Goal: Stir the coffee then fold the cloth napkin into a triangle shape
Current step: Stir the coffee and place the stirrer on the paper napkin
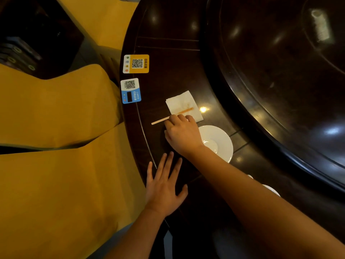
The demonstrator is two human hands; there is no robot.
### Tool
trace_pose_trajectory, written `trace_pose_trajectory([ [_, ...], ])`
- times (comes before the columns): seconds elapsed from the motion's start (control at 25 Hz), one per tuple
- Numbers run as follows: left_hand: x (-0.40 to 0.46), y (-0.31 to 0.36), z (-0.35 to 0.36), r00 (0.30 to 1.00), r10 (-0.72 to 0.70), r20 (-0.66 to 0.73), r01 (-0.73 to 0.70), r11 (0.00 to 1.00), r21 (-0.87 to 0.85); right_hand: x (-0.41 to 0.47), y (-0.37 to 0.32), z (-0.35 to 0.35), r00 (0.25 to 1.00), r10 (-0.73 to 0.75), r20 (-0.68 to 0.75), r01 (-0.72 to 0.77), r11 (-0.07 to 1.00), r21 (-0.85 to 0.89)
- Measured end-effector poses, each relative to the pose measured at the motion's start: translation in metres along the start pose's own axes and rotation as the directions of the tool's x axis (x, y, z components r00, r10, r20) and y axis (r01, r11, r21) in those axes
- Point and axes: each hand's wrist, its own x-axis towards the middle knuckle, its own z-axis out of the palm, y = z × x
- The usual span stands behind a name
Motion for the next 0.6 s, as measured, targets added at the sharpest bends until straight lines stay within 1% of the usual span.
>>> trace_pose_trajectory([
  [0.08,-0.001,0.0,-0.001,1.0,0.003,-0.006,-0.003,1.0,0.003,-0.025,0.0,-0.019,0.994,0.098,-0.048,-0.093,0.991,0.097],
  [0.16,-0.002,0.0,-0.002,1.0,0.01,-0.009,-0.01,1.0,0.0,-0.067,0.003,-0.035,0.968,0.224,-0.113,-0.202,0.963,0.18],
  [0.24,-0.002,0.0,-0.002,1.0,0.01,-0.008,-0.01,1.0,0.004,-0.116,0.008,-0.047,0.925,0.358,-0.127,-0.328,0.922,0.206],
  [0.36,-0.002,0.001,-0.002,1.0,0.007,-0.011,-0.007,1.0,-0.001,-0.187,0.017,-0.057,0.841,0.53,-0.105,-0.505,0.84,0.199],
  [0.4,-0.002,0.001,-0.002,1.0,0.007,-0.01,-0.007,1.0,0.0,-0.205,0.019,-0.058,0.812,0.577,-0.086,-0.556,0.811,0.183],
  [0.48,-0.002,0.001,-0.002,1.0,0.005,-0.009,-0.005,1.0,0.005,-0.232,0.025,-0.058,0.754,0.656,-0.003,-0.651,0.749,0.125],
  [0.6,-0.002,0.001,-0.001,1.0,0.006,-0.018,-0.006,1.0,-0.002,-0.251,0.029,-0.057,0.689,0.712,0.133,-0.725,0.678,0.121],
])
